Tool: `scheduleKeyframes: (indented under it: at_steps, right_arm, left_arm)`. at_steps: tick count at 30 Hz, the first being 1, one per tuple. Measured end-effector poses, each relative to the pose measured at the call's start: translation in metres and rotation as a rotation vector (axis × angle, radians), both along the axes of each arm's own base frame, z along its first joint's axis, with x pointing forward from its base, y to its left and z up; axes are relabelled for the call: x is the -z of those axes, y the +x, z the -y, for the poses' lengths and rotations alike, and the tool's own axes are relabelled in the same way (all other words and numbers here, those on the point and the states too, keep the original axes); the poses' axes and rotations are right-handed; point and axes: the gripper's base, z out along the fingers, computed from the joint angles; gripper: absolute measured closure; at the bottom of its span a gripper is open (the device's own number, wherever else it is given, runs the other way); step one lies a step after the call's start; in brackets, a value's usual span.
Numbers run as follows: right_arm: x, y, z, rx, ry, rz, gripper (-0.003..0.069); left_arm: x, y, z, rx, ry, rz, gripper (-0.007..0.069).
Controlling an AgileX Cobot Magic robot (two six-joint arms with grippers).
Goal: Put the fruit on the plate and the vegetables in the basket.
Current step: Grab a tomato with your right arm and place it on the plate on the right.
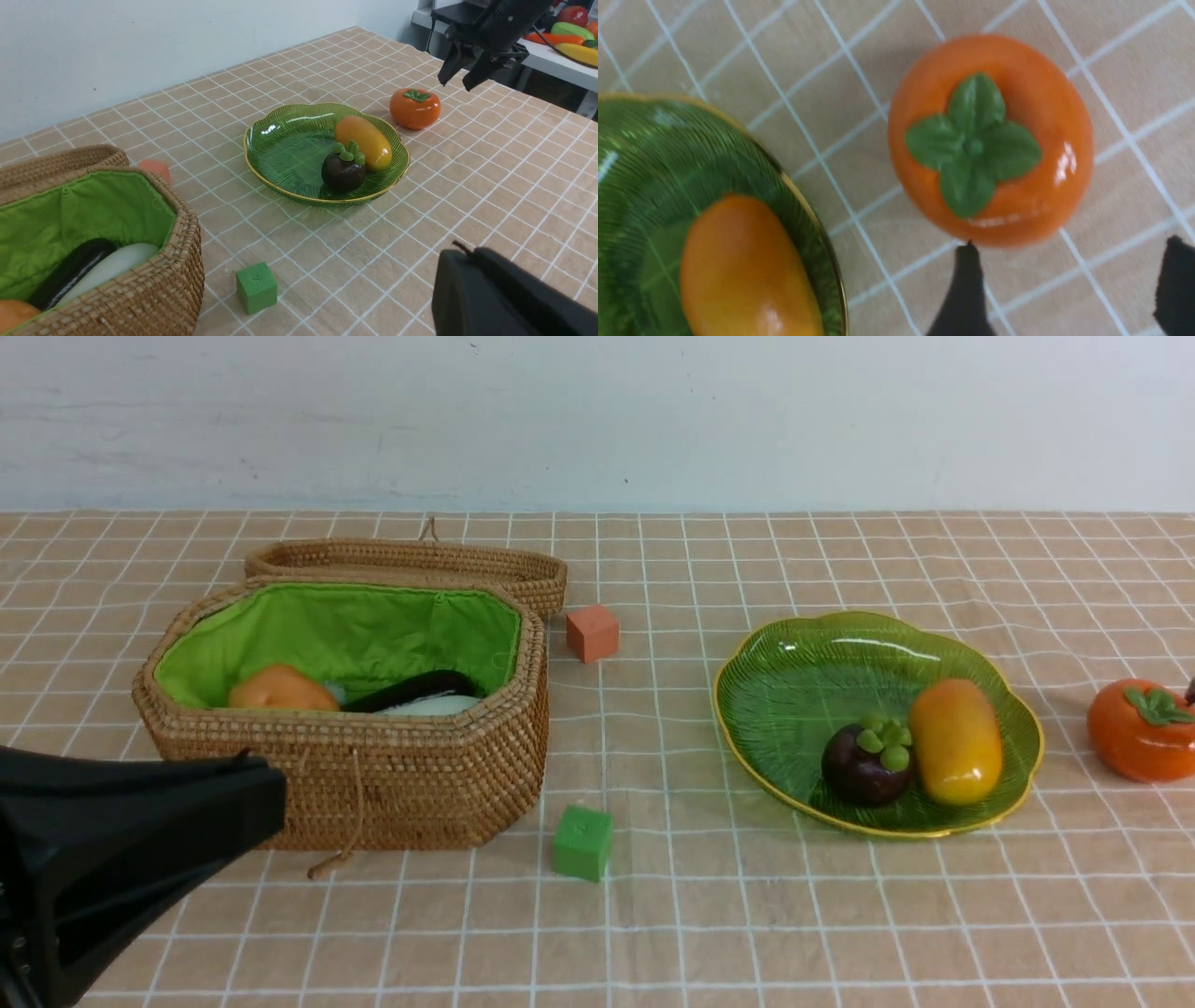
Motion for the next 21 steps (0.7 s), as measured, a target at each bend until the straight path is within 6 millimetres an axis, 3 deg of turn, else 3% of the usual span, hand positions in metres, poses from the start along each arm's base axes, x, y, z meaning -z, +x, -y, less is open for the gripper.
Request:
scheduleKeyframes:
  at_steps: [4, 9, 16, 21]
  right_arm:
    - [0.026, 0.012, 0.012, -0.004, 0.022, 0.049, -0.0015]
    - [0.054, 0.02, 0.016, -0.029, 0.019, 0.035, -0.001]
    - [0.056, 0.022, 0.016, -0.029, 0.018, 0.05, 0.0007]
    - [0.056, 0.026, 0.006, -0.084, 0.009, 0.054, 0.0016]
  left_arm:
    - [0.001, 0.001, 0.001, 0.001, 0.004, -0.006, 0.0637]
    - [0.005, 0.007, 0.007, 0.001, 0.028, -0.028, 0.0637]
    - [0.009, 0.012, 0.014, 0.003, 0.044, -0.054, 0.0637]
    - [0.007, 0.013, 0.015, 0.006, 0.026, -0.04, 0.0637]
